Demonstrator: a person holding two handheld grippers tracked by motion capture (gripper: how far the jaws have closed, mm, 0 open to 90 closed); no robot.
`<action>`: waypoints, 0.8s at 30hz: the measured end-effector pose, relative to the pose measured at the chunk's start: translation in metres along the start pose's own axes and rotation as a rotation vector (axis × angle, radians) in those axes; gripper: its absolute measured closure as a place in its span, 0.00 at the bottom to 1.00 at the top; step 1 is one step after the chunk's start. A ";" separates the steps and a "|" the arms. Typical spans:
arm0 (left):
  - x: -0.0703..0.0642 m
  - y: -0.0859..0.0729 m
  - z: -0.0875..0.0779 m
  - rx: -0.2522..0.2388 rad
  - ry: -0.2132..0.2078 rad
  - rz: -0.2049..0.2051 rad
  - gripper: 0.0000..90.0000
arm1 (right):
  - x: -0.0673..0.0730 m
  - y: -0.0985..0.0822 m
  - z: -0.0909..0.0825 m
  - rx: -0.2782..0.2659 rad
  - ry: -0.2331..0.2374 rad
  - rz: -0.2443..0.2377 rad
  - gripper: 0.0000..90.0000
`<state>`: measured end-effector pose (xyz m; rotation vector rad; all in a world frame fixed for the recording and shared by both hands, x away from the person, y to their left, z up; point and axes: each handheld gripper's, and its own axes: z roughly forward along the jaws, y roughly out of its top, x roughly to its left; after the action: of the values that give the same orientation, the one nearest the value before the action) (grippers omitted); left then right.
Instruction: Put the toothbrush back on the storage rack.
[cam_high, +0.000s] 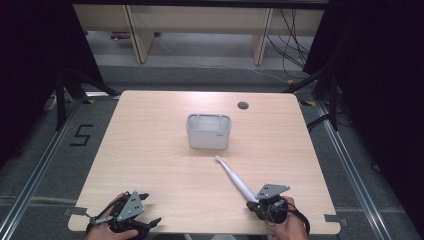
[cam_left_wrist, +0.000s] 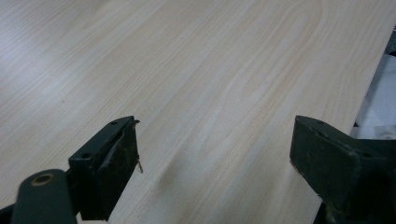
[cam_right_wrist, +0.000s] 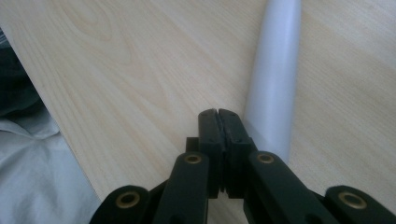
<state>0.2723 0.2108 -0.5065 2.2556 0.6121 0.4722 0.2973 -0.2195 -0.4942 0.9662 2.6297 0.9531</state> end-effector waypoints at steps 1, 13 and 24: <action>0.000 0.000 0.000 0.000 0.000 0.000 0.16 | 0.000 0.000 0.000 0.000 0.000 0.000 0.99; 0.000 0.001 -0.001 0.010 0.006 -0.009 0.16 | 0.007 0.030 -0.016 -0.003 -0.097 -0.040 0.65; 0.001 -0.001 0.000 0.006 0.014 -0.012 0.16 | -0.008 0.072 0.000 0.196 -0.134 -0.046 0.55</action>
<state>0.2727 0.2119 -0.5066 2.2554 0.6345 0.4809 0.3410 -0.1822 -0.4495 0.9695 2.6552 0.6066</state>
